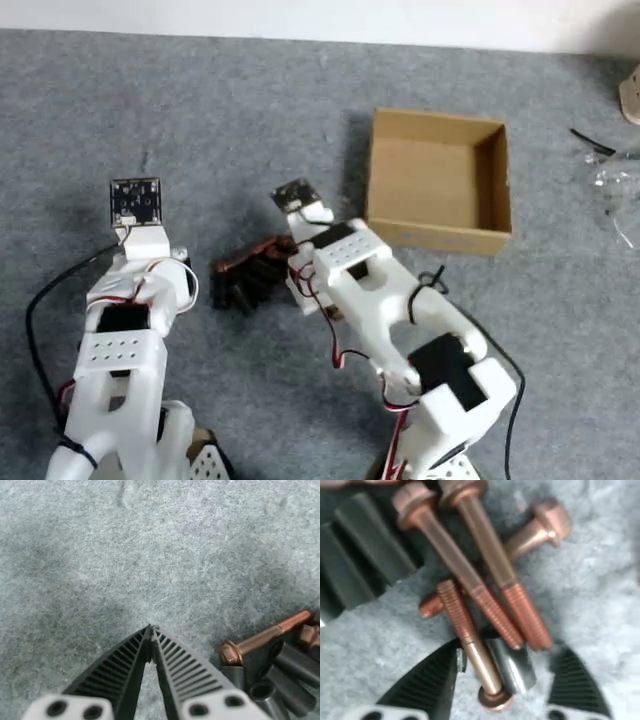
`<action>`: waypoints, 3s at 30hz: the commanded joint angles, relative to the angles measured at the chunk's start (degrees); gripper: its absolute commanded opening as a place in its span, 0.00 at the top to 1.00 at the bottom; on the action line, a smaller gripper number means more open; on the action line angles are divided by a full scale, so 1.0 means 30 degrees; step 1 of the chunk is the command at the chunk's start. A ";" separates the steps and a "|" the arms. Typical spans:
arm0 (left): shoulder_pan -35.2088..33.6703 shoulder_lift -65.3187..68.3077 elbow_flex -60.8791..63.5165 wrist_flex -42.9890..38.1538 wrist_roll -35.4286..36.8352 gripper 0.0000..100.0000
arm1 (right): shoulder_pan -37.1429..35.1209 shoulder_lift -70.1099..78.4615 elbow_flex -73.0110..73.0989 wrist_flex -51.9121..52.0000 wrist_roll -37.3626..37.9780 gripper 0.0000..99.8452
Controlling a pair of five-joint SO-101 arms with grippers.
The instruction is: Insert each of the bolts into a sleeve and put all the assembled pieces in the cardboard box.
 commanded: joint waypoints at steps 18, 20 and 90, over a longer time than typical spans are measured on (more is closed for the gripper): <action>-0.0015 -0.0601 -0.0161 -0.0381 0.0029 0.99 | 0.1656 -0.3150 0.0044 -0.0044 0.0264 1.00; -0.0015 -0.0601 -0.0161 -0.0381 0.0029 0.99 | 0.2066 -0.4527 0.0864 -0.0073 0.0264 1.00; 0.3766 1.2264 -0.8982 0.2168 0.1524 0.99 | 0.4147 -2.3194 1.7158 -1.2117 0.0264 1.00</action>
